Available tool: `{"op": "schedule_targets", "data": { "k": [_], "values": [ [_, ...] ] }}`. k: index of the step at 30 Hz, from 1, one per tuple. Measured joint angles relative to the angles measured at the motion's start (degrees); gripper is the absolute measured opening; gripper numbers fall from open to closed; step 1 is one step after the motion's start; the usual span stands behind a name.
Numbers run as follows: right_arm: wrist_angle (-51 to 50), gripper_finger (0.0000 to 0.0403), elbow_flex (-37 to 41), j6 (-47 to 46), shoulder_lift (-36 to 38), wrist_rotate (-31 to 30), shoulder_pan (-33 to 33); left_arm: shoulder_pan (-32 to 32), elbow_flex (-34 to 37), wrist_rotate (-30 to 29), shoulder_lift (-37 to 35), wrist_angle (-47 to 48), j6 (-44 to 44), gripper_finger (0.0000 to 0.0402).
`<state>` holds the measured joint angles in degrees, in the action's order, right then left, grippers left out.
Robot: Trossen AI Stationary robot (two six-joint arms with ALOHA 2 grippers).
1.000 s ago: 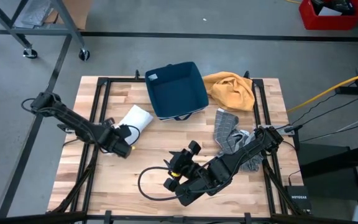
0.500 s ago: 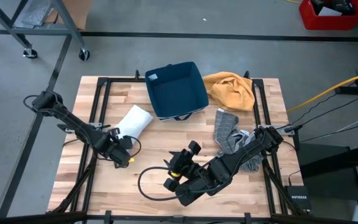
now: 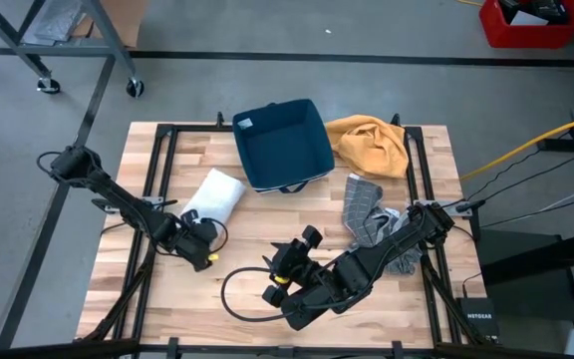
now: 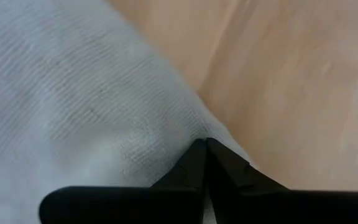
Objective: Fold towel
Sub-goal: Move the white patterned towel to the top left, then adjust the blue laundry bin
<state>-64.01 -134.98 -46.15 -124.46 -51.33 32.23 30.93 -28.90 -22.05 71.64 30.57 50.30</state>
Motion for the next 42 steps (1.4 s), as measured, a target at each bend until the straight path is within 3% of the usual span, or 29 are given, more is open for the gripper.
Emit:
{"op": "schedule_targets", "data": {
  "k": [4,11,16,23,32,38,42],
  "values": [
    [0.0,0.0165,0.0,0.0,0.0,0.0,0.0,-1.63,1.52,-3.66,0.15,-6.2,-0.16,0.0005],
    [-0.02,0.0165,0.0,0.0,0.0,0.0,0.0,-9.92,2.85,-11.46,0.2,-6.03,-1.56,0.0005],
    [-0.09,0.0165,0.0,0.0,0.0,0.02,0.0,-17.35,3.2,-15.58,0.2,-6.13,-7.31,0.0005],
    [-0.44,0.0165,0.0,0.0,0.0,0.0,0.0,-25.27,3.2,-16.79,0.07,-11.99,-13.53,0.0005],
    [-0.5,0.0165,0.0,0.15,0.0,0.0,0.0,-25.41,-0.26,-14.23,-0.13,-23.89,-24.06,0.0005],
    [-0.5,0.0165,0.0,0.17,0.0,-0.22,0.0,-23.63,-3.15,1.77,-0.15,-32.88,-31.8,0.0005],
    [-0.48,0.0165,0.0,0.17,0.0,-0.5,0.0,-22.82,-3.7,2.87,-0.15,-36.87,-34.48,0.0005]
  ]
}}
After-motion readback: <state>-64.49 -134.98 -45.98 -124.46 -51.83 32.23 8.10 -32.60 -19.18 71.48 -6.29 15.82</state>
